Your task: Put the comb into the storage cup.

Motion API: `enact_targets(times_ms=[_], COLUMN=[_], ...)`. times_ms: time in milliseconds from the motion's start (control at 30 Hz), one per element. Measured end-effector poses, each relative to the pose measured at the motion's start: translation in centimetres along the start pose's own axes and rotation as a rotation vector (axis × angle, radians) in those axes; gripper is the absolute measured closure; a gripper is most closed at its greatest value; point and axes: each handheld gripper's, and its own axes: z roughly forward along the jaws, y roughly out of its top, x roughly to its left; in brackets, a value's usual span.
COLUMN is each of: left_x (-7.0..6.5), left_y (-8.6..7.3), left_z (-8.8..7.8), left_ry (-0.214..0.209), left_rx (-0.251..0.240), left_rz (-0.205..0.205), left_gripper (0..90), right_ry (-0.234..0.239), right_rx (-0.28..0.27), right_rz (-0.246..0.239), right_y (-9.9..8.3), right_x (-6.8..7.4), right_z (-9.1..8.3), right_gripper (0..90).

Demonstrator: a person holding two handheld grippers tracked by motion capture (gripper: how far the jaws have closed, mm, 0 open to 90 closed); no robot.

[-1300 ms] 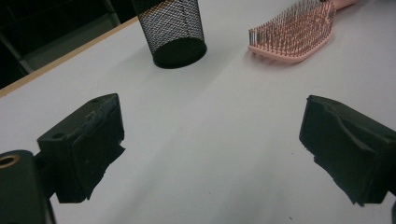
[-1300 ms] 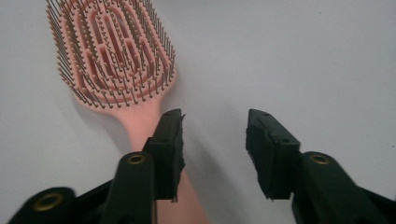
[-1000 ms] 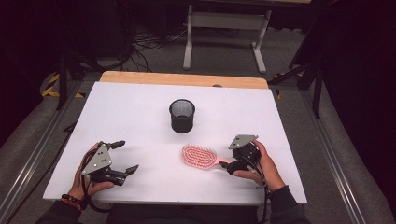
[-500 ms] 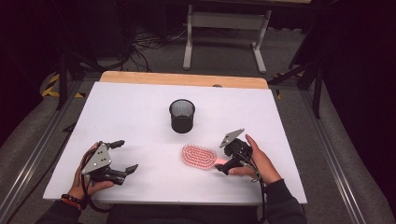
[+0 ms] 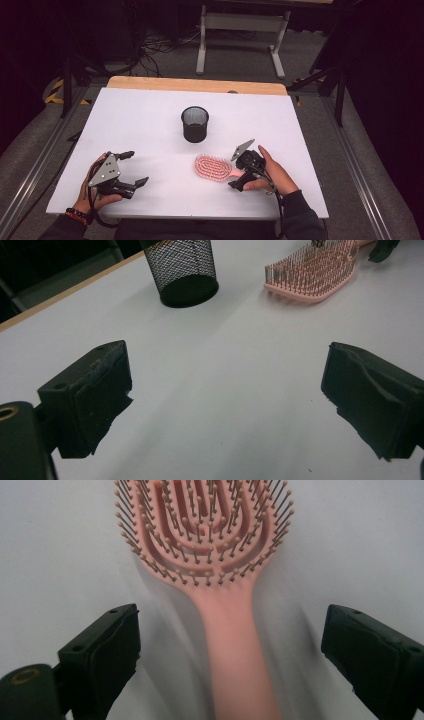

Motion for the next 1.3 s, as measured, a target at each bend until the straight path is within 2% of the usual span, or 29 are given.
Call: enact_targets(times_ms=[67, 133, 167, 200, 267, 300, 367, 400, 433, 467, 767, 967, 1167, 1300], left_x=[0.01, 0.02, 0.03, 0.02, 0.02, 0.01, -0.03, -0.04, -0.04, -0.04, -0.06, -0.08, -0.09, -0.08], left_y=[-0.02, -0.02, -0.02, -0.03, -0.03, -0.03, -0.04, -0.04, -0.03, -0.03, -0.05, -0.03, 0.03, 0.04], left_z=[-0.01, 0.0, 0.01, 0.03, 0.03, 0.04, 0.08, 0.07, 0.07, 0.07, 0.14, 0.16, 0.12, 0.08], left_ry=[-0.003, -0.006, -0.007, -0.008, -0.008, -0.009, -0.009, -0.007, -0.003, -0.003, -0.006, -0.008, -0.001, 0.003], left_rx=[0.001, 0.001, 0.002, 0.003, 0.004, 0.004, 0.002, 0.002, 0.002, 0.002, 0.013, 0.014, 0.01, 0.009], left_rz=[0.0, 0.003, 0.003, 0.004, 0.006, 0.005, 0.003, 0.003, 0.004, 0.004, 0.009, 0.011, 0.011, 0.009], left_gripper=[6.9, 6.9, 6.9, 6.9, 6.9, 7.0, 6.9, 6.9, 6.9, 6.9, 6.9, 6.9, 6.9, 6.9], right_ry=[-0.003, -0.014, -0.02, -0.004, -0.001, 0.004, 0.004, 0.004, 0.003, 0.003, 0.025, 0.012, 0.006, -0.029], right_rx=[0.022, 0.035, 0.036, 0.033, 0.033, 0.022, 0.015, 0.015, -0.001, -0.008, -0.057, -0.072, -0.109, -0.15], right_rz=[-0.017, -0.027, -0.02, -0.032, -0.033, -0.037, -0.037, -0.037, -0.033, -0.036, -0.071, -0.086, -0.09, -0.101], right_y=[0.1, 0.14, 0.22, 0.26, 0.29, 0.38, 0.44, 0.44, 0.48, 0.48, 0.09, -0.03, -0.39, -0.38], right_x=[0.07, 0.1, 0.09, 0.05, 0.11, 0.15, 0.09, 0.09, 0.01, -0.02, 0.05, 0.29, 0.34, 0.49], right_z=[0.12, 0.22, 0.29, 0.23, 0.16, 0.05, -0.02, -0.02, -0.05, -0.07, -0.17, -0.17, -0.19, -0.19], right_gripper=[12.9, 12.2, 13.1, 18.5, 21.6, 28.2, 34.7, 34.7, 41.9, 45.1, 67.1, 68.8, 68.9, 69.0])
